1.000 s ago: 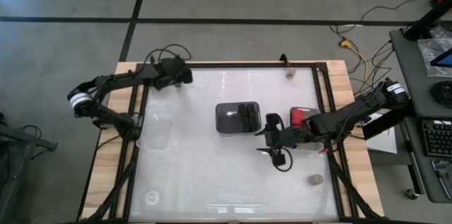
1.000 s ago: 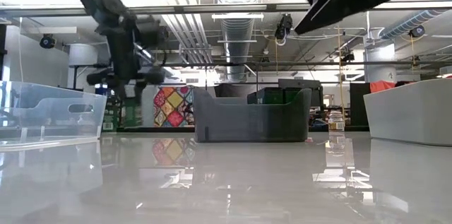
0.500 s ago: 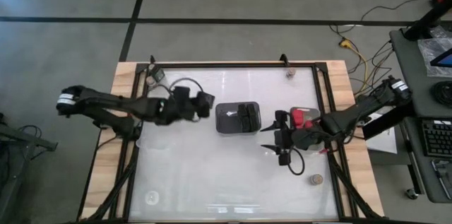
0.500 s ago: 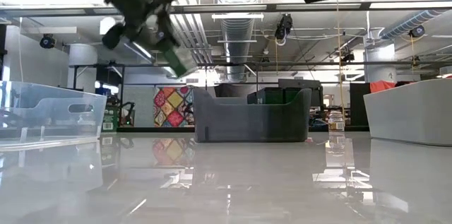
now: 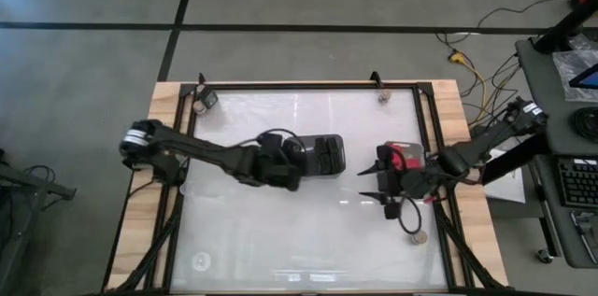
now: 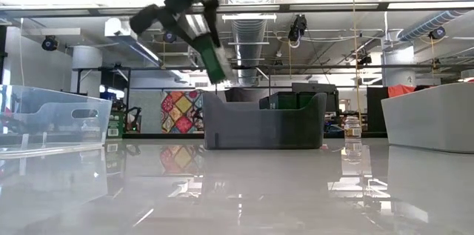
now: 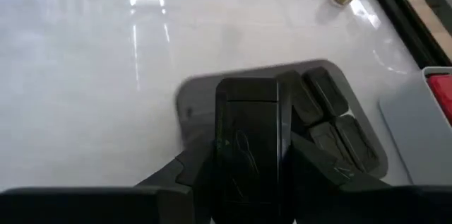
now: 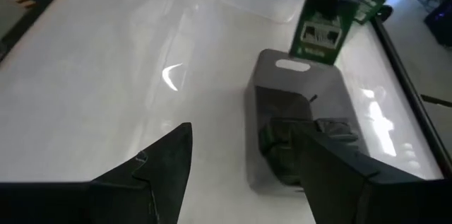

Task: Sort spices by type
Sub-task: Put the green spice can into the gray bin

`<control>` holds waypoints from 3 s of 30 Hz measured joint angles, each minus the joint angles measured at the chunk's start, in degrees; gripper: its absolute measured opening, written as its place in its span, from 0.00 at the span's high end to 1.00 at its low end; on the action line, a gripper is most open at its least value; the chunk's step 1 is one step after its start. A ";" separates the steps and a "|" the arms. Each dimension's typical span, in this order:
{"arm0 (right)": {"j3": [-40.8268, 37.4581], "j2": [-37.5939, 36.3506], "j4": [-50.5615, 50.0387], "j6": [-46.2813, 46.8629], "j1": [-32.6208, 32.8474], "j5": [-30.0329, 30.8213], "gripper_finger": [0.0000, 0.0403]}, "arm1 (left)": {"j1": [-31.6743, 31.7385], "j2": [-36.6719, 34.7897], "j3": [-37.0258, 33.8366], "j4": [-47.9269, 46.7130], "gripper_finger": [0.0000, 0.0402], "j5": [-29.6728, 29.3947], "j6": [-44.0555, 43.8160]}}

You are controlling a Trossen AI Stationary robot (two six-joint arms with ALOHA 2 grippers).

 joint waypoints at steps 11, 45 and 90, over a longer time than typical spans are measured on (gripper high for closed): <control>0.00 -0.57 -2.68 2.63 7.47 0.00 0.44 | 2.79 9.88 5.63 -0.12 0.70 2.78 -5.90; 0.00 -0.26 -3.64 9.05 10.96 0.13 0.44 | 10.14 19.70 10.33 10.35 0.63 6.37 7.38; -2.69 -0.24 -2.03 13.30 10.93 0.05 0.44 | 10.01 17.76 10.99 5.76 0.62 22.31 21.42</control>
